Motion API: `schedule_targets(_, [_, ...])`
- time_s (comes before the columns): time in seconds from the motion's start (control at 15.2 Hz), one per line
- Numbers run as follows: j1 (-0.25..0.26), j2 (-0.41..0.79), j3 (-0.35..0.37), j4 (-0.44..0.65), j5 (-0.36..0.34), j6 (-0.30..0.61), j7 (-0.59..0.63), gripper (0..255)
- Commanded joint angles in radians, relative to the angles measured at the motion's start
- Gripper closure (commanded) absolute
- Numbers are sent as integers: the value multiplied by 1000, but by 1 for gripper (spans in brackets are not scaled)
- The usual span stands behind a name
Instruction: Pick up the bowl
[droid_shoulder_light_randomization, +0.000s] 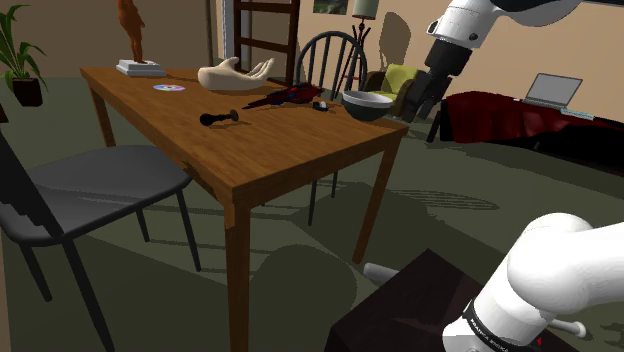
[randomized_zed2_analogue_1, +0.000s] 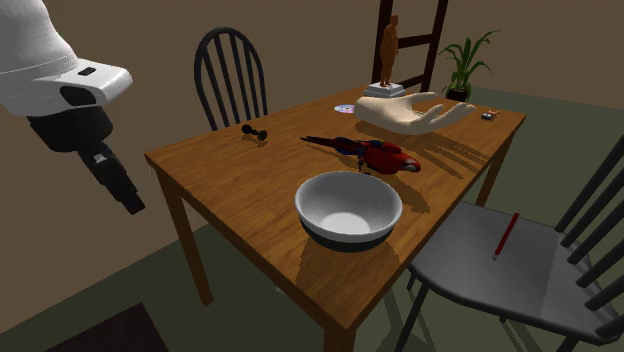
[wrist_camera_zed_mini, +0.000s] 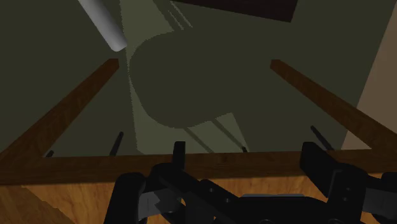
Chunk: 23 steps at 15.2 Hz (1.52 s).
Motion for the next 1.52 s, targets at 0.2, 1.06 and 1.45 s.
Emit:
schedule_targets(0.2, [-10, 121, -6, 74, -40, 30, -26, 0])
schedule_targets(1.06, [-48, 648, -16, 526, -206, 48, -106, 0])
schedule_targets(1.45, [-55, 914, -20, 834, -281, -14, -143, 0])
